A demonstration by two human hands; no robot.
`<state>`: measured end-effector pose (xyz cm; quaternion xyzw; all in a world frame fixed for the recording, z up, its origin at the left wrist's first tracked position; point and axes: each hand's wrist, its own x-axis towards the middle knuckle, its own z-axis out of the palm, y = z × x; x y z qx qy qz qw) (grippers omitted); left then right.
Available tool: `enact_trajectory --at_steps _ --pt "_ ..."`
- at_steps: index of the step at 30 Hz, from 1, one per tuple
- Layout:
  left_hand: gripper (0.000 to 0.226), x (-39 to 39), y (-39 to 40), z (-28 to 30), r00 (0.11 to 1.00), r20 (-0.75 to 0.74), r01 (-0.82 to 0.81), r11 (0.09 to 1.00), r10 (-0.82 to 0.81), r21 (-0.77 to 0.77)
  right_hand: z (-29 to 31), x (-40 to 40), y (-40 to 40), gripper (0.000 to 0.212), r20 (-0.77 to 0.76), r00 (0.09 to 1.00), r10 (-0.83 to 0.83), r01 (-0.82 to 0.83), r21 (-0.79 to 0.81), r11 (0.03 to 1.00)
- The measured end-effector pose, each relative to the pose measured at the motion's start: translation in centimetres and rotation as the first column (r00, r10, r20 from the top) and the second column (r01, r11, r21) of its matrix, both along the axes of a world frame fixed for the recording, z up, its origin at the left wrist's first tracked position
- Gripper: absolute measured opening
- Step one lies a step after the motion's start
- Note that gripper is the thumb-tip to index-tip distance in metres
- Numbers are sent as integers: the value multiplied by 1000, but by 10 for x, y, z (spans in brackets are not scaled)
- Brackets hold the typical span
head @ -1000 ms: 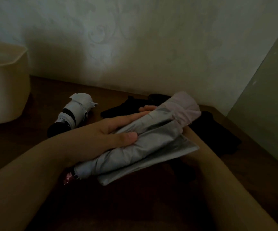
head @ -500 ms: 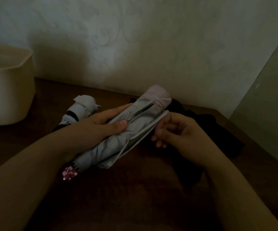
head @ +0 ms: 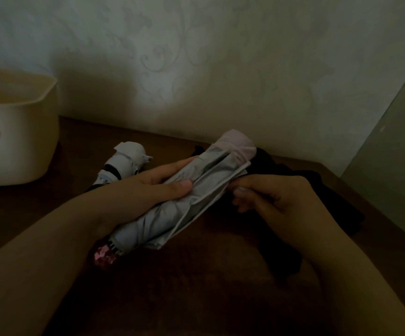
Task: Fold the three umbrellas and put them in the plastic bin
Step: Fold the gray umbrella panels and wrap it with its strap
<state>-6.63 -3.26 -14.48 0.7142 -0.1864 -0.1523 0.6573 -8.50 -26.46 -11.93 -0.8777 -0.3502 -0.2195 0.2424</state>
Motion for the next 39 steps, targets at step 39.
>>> enact_trajectory --at_steps 39 --pt "61 -16 -26 0 733 645 -405 623 -216 669 -8 1 22 17 -90 971 -223 238 212 948"
